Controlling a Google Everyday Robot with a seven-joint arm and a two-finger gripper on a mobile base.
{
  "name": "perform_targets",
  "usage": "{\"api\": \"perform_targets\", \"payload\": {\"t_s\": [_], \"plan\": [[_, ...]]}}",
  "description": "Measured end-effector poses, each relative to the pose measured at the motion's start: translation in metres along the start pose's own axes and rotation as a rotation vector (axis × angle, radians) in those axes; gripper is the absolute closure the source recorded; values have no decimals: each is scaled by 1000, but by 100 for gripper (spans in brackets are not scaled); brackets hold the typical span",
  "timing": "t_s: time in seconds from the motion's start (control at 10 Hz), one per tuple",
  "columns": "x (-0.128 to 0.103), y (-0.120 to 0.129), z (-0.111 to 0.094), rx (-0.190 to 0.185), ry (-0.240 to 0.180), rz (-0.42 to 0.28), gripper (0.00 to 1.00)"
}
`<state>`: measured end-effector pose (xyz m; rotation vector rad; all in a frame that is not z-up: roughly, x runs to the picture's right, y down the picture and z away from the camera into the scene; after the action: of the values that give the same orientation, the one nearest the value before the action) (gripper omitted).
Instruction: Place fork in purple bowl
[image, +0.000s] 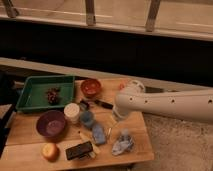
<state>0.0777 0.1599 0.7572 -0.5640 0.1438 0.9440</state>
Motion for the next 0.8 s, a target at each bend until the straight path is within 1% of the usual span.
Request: {"api": "perform_targets", "payload": {"t_s": [0.2,0.3,0.5,0.6,0.8], "plan": [[0,1,2,0,-2,6,31],[-4,3,7,0,-5,8,31],[-27,13,20,-20,-13,20,31],[-34,11,25,-23,-14,30,31],[-39,3,33,-13,-3,59,31]]}}
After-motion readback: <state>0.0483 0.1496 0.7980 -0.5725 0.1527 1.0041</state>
